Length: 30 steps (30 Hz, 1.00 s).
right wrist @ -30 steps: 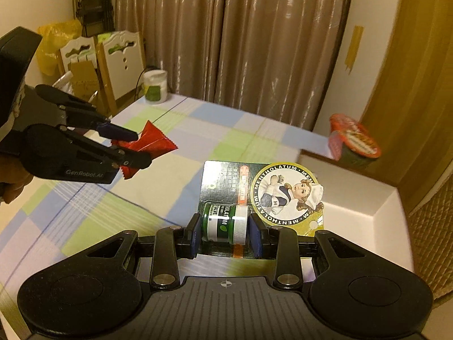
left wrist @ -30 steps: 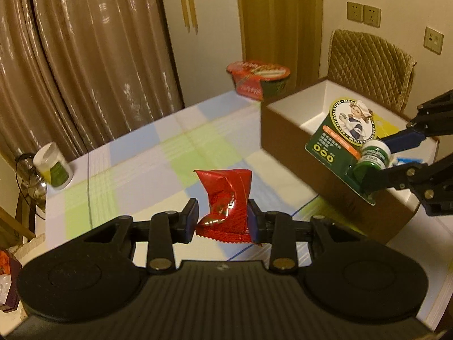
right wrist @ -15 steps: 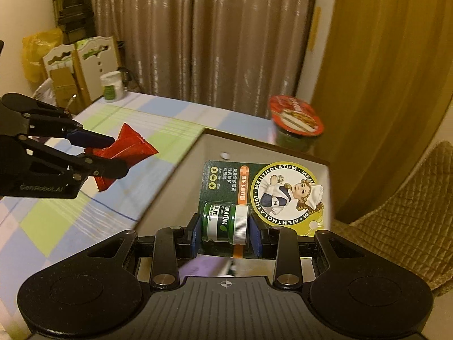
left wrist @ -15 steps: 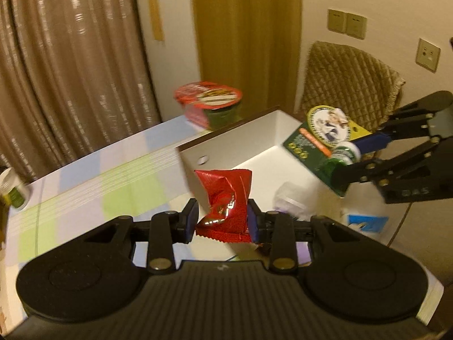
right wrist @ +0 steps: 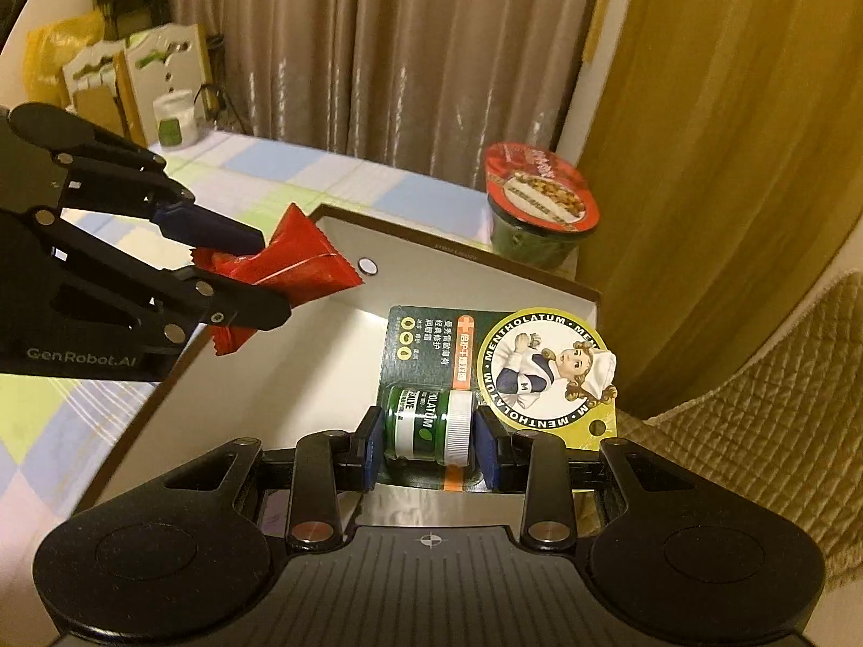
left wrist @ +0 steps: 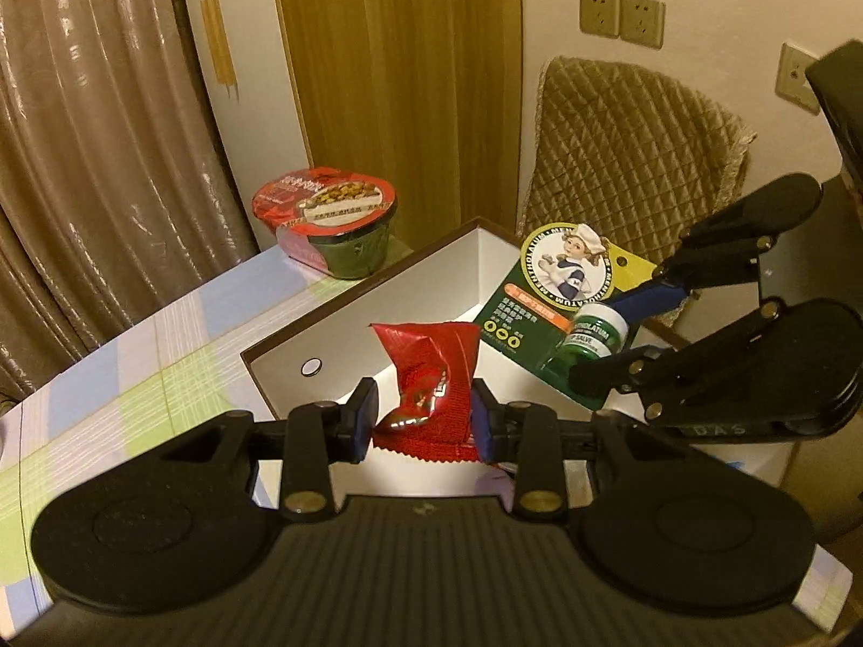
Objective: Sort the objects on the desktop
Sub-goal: 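Carry the red packet and blister card up over the brown box, then open the left tool to drop the packet while the right tool releases the card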
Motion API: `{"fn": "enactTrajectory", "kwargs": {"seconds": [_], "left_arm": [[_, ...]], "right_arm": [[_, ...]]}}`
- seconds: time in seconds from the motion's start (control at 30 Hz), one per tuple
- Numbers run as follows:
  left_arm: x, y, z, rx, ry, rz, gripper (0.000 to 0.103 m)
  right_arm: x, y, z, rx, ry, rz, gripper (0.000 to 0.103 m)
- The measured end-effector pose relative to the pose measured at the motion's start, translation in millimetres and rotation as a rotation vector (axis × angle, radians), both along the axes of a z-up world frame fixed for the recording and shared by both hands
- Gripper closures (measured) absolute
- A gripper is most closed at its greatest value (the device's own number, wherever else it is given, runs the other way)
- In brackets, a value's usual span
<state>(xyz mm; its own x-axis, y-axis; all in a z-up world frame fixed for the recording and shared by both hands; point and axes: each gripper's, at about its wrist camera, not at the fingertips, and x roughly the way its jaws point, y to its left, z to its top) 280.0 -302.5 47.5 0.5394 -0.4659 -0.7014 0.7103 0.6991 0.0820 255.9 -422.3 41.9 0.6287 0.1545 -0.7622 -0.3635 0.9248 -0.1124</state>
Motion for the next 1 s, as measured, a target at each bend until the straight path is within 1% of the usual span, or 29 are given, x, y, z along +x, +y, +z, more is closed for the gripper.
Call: {"fn": "enactTrajectory", "kwargs": {"seconds": [0.23,0.53,0.63,1.0], "left_arm": [[18.9,-5.7,-20.0,0.028,0.031,-0.001,0.072],[30.9,-14.1,-47.7,0.066,0.072,-0.009,0.072],[32.7,-17.7,-54.8,0.081,0.075,-0.012,0.072],[40.8,-24.2,-71.3,0.106,0.107,-0.023,0.071]], "right_arm": [[23.8,3.1,-22.5,-0.03,0.061,0.053,0.069],[49.0,3.2,-53.1,-0.083,0.147,0.098,0.069],[56.7,3.3,-60.4,-0.101,0.157,0.106,0.069],[74.9,1.4,-79.6,-0.098,0.193,0.109,0.069]]}}
